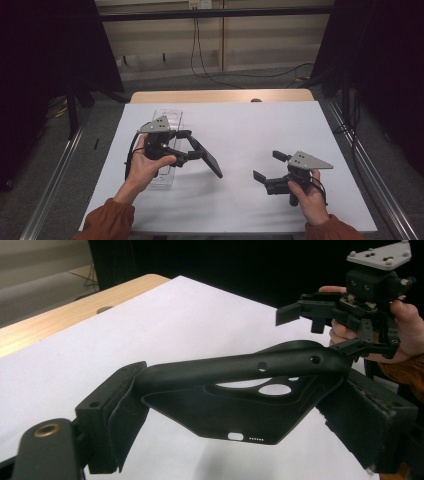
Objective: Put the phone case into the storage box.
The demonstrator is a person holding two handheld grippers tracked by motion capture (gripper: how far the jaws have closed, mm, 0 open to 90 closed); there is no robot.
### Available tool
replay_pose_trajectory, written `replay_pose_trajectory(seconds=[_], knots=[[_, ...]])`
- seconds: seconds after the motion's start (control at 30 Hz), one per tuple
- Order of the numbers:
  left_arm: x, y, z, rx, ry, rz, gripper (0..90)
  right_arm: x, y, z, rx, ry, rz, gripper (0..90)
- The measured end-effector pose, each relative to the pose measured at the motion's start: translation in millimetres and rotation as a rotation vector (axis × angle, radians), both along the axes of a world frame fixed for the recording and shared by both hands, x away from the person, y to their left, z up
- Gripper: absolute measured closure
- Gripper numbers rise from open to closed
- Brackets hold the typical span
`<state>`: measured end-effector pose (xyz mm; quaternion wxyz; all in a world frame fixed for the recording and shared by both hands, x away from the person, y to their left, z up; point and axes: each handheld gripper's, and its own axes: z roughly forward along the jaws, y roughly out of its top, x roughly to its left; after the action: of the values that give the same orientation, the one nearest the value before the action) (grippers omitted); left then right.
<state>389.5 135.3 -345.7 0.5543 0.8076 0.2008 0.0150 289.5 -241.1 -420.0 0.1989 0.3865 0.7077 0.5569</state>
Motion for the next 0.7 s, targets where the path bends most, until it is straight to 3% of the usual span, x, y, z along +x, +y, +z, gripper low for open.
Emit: replay_pose_trajectory(seconds=[0.47,0.7], knots=[[0.5,8.8,7.7,0.012,0.005,0.073,14.8,-20.8,-19.9,-1.0,-0.027,-0.049,-0.107,0.0],[2.7,12.9,12.0,0.016,0.005,0.102,14.8,-28.9,-28.9,-4.7,-0.040,-0.042,-0.159,0.0]])
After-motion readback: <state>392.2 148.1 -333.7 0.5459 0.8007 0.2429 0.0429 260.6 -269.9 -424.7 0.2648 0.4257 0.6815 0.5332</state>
